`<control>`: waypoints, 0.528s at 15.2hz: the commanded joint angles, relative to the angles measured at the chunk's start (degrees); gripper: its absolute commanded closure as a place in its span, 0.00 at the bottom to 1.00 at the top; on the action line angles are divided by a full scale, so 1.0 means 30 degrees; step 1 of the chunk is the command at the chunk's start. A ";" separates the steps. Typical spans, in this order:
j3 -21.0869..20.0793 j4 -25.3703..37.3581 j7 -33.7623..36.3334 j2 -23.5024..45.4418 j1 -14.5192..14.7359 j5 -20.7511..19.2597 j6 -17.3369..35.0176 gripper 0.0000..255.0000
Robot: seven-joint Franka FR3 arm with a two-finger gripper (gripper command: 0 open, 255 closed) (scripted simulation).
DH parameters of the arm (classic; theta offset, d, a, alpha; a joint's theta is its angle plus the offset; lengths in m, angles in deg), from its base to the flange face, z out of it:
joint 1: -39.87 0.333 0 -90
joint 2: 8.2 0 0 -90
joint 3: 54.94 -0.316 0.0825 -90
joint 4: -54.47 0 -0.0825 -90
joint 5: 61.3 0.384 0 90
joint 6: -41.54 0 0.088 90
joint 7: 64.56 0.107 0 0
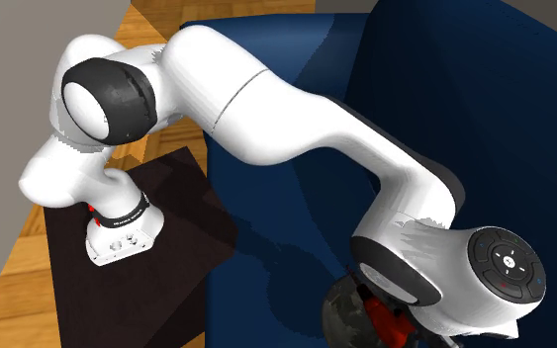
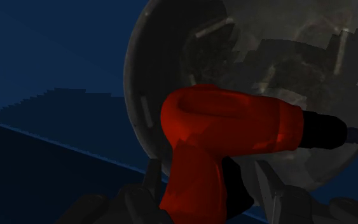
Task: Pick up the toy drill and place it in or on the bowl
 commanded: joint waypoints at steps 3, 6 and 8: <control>0.0001 0.0006 0.0000 -0.0004 -0.0001 0.0000 0.0000 0.00; 0.0001 0.0010 0.0000 -0.0002 -0.0002 0.0000 -0.0002 0.00; 0.0110 0.0121 0.0081 -0.0326 0.0031 -0.0147 -0.0420 0.00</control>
